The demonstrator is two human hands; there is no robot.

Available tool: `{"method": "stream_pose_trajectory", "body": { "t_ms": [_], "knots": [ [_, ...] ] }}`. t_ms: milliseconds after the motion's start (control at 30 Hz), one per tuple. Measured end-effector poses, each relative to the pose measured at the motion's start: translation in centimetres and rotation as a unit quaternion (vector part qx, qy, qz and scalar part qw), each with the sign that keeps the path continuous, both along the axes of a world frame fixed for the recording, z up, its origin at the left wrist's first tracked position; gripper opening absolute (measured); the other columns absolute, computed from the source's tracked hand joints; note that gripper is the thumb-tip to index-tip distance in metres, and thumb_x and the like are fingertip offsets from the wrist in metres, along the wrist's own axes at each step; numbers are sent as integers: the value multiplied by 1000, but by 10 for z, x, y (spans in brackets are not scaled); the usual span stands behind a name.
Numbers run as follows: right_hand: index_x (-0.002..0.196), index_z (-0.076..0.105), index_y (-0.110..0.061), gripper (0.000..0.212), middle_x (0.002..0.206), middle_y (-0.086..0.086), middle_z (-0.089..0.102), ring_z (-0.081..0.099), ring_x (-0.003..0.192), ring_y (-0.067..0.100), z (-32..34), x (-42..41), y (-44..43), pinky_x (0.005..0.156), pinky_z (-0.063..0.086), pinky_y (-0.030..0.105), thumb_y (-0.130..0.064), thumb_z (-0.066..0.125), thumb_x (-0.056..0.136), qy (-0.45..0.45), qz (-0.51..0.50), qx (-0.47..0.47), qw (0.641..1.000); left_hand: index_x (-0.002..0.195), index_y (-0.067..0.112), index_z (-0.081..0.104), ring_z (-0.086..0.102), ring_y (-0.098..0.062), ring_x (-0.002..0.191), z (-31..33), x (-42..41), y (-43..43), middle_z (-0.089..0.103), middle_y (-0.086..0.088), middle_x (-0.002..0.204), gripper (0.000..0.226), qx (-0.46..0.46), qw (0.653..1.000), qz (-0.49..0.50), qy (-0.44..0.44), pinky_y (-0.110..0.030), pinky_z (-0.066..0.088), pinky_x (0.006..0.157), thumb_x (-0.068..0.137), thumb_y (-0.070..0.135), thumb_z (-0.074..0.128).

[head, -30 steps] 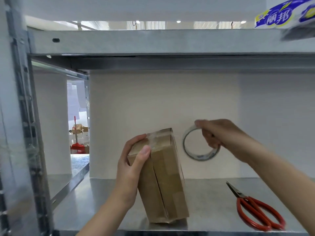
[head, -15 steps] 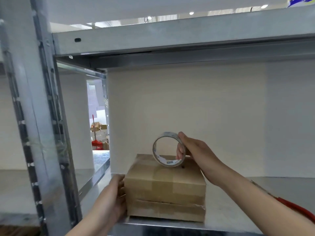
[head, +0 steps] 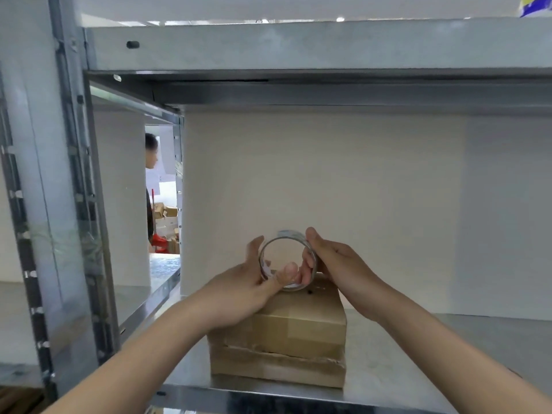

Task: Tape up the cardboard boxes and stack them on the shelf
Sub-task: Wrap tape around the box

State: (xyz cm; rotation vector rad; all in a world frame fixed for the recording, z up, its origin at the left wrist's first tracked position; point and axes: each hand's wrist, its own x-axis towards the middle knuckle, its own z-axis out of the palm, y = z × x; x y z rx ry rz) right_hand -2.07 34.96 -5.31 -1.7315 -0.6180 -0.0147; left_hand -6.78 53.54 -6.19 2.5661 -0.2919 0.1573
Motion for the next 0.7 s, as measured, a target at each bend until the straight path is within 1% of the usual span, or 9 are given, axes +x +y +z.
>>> {"method": "stream_pose_trajectory", "body": {
  "t_ms": [67,100,167,300,400,467,567,633,700],
  "knots": [
    [62,56,-15,51,55,8,55,55,58,18,12,0,-5,81,46,33,-56,55,93,-10,-40,17,999,143,30,22,61,-9,104,-3,2,4,62,9,123,113,55,998,5,-8,-38,51,97,58,105,11],
    [61,58,-14,47,52,6,50,48,51,17,21,0,-11,73,44,34,-51,63,90,-12,-68,22,997,139,27,31,60,-9,104,-2,2,5,61,8,121,113,75,997,15,-7,-37,50,96,59,104,7],
    [59,60,-15,42,51,3,45,40,46,15,37,0,-31,68,40,35,-44,71,86,-1,-101,-9,995,141,26,38,52,-12,119,-2,1,3,55,7,133,113,97,995,24,-2,-35,42,103,63,98,-1],
    [62,56,-12,41,51,3,45,42,48,15,43,-10,-62,68,44,32,-40,72,86,3,-98,-97,990,152,33,31,29,-11,146,2,-1,0,36,9,158,76,84,996,18,12,-30,22,117,92,69,0],
    [57,56,-10,44,47,0,42,39,44,11,46,-12,-74,53,38,17,-38,78,81,-41,-113,-137,983,158,30,20,18,-8,150,5,-1,-2,23,10,164,56,124,992,18,25,-22,13,116,106,48,7],
    [58,60,-9,43,45,-2,40,36,41,8,44,-12,-85,46,33,13,-40,83,76,-55,-131,-187,972,158,27,19,16,-8,151,4,0,-1,20,9,165,54,144,989,15,33,-20,12,115,108,43,9],
    [55,56,-14,43,44,-5,39,32,40,7,16,-14,-96,46,30,15,-40,82,78,-18,-108,-252,962,160,21,10,10,-9,152,5,2,-2,11,7,167,54,170,985,2,38,-19,9,116,109,39,12],
    [53,51,-18,46,43,-6,38,31,39,7,-8,-15,-93,50,32,17,-42,79,81,19,-102,-263,959,161,19,5,6,-10,153,7,1,-5,6,6,168,55,185,981,-5,52,-19,7,116,109,38,13],
    [51,50,-20,48,42,-6,39,32,38,6,-22,-14,-88,51,34,14,-43,76,84,27,-96,-251,963,161,19,3,4,-13,154,12,2,-3,5,4,168,56,193,977,2,91,-23,5,118,109,39,12]
  ]
}}
